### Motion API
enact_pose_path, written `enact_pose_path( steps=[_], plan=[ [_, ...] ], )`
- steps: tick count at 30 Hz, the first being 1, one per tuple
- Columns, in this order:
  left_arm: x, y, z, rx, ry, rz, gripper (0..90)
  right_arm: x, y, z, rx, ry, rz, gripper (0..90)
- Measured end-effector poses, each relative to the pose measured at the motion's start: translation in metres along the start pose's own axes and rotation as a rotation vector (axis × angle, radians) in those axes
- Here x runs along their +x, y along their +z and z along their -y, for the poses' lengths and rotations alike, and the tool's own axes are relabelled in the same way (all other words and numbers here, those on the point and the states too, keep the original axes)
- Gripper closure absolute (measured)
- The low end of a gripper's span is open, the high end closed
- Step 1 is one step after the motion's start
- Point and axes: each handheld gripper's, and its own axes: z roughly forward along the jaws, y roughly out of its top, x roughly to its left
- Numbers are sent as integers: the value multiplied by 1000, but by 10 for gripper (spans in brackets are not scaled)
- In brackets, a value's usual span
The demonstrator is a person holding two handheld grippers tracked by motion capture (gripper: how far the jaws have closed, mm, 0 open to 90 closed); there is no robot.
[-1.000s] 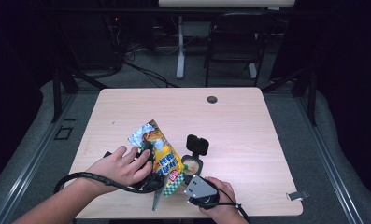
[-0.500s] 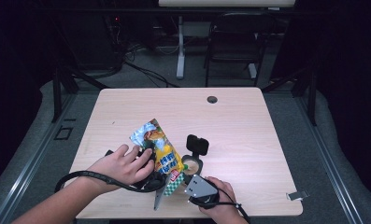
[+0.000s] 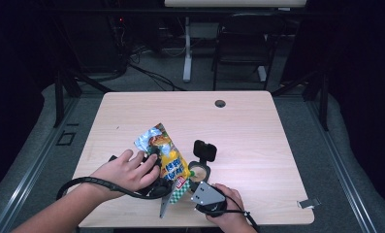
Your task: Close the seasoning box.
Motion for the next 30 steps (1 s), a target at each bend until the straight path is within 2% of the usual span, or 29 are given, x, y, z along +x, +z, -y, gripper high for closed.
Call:
enact_pose_path(
  steps=[8,9,10,16,21,30],
  plan=[
    [0,-1,-1,1,1,2,847,0,1,0,0,-4,-2,893],
    [1,-1,-1,5,2,14,847,0,1,0,-1,-4,-2,893],
    [1,-1,0,-3,-4,3,847,0,1,0,-3,-1,-4,893],
    [3,-3,0,8,8,2,848,1,2,0,-2,1,-3,892],
    [4,-3,0,4,2,0,848,0,2,0,-1,1,-5,890],
    [11,-5,0,8,-7,5,849,-3,-1,0,-10,26,-4,887]
  ],
)
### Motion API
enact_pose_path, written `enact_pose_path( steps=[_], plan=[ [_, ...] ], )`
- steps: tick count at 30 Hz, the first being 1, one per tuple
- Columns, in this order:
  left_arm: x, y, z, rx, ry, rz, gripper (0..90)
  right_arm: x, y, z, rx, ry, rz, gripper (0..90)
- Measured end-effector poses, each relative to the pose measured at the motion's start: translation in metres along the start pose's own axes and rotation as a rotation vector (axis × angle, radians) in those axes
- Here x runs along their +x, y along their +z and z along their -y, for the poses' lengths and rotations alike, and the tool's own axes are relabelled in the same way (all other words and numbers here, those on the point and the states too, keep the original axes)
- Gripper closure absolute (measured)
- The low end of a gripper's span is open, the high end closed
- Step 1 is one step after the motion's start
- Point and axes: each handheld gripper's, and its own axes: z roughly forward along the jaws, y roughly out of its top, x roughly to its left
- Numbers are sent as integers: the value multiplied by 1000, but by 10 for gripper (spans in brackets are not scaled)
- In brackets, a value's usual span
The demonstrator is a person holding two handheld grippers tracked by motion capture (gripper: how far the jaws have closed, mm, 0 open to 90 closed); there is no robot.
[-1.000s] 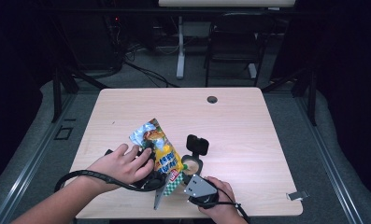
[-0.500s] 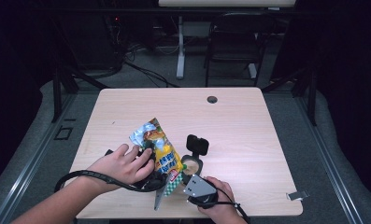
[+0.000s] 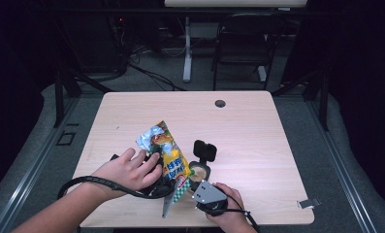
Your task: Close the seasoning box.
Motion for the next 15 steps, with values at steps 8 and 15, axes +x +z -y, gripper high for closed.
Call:
enact_pose_path(
  steps=[8,15],
  plan=[
    [-1,1,0,-8,3,-7,852,2,2,0,1,-7,-4,885],
    [0,1,1,-7,8,-7,852,2,3,0,2,-5,-8,884]
  ],
)
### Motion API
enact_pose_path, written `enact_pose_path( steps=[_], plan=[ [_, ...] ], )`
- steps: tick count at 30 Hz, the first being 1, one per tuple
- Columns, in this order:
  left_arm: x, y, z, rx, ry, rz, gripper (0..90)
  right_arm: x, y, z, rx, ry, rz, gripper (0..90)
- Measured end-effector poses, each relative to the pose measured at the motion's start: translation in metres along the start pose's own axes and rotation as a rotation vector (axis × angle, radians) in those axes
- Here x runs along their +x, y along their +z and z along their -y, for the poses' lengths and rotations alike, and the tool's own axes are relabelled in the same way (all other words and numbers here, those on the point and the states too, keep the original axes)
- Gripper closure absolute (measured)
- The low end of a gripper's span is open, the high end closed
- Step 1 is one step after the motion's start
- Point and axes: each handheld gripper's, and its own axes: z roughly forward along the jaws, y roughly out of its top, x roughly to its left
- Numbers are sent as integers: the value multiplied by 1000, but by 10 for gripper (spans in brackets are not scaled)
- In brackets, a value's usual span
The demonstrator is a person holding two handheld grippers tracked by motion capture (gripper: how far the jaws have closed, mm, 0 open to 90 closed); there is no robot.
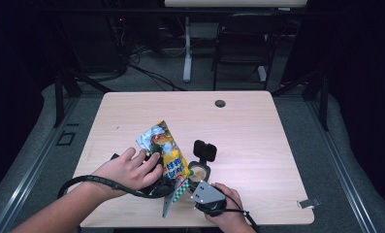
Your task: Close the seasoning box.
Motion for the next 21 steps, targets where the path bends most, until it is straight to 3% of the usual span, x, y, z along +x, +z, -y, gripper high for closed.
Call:
enact_pose_path(
  steps=[21],
  plan=[
    [2,-2,-1,4,18,-15,853,1,2,0,-8,7,-3,883]
  ],
)
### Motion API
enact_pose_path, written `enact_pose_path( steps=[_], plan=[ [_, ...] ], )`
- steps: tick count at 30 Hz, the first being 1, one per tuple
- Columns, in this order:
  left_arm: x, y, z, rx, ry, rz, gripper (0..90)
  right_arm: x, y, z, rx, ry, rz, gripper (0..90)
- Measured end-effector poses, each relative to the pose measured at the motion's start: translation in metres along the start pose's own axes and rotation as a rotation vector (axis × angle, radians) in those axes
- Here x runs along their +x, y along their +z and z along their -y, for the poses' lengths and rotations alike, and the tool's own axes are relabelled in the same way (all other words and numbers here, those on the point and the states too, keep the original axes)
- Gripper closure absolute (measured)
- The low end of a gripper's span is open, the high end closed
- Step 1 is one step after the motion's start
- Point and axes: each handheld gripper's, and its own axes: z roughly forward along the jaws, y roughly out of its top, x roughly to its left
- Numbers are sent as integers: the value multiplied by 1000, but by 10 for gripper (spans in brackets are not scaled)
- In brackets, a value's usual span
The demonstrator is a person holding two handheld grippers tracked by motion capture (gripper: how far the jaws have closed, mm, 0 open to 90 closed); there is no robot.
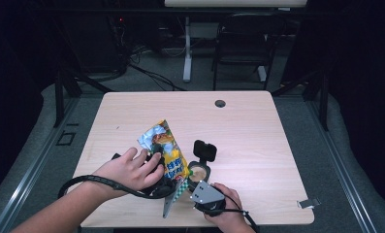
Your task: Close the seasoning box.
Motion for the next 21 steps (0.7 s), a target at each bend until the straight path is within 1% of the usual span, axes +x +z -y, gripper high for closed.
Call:
enact_pose_path(
  steps=[15,18,19,20,21],
  plan=[
    [3,-1,0,2,4,1,855,1,1,0,-6,9,1,882],
    [3,-1,0,0,3,0,855,1,1,0,-5,7,1,883],
    [3,-1,0,-1,2,0,855,1,1,-1,3,-1,-1,883],
    [3,-1,0,-2,1,2,855,1,1,0,-7,8,1,883],
    [3,-1,0,-2,1,2,856,1,1,-1,1,3,0,883]
  ],
)
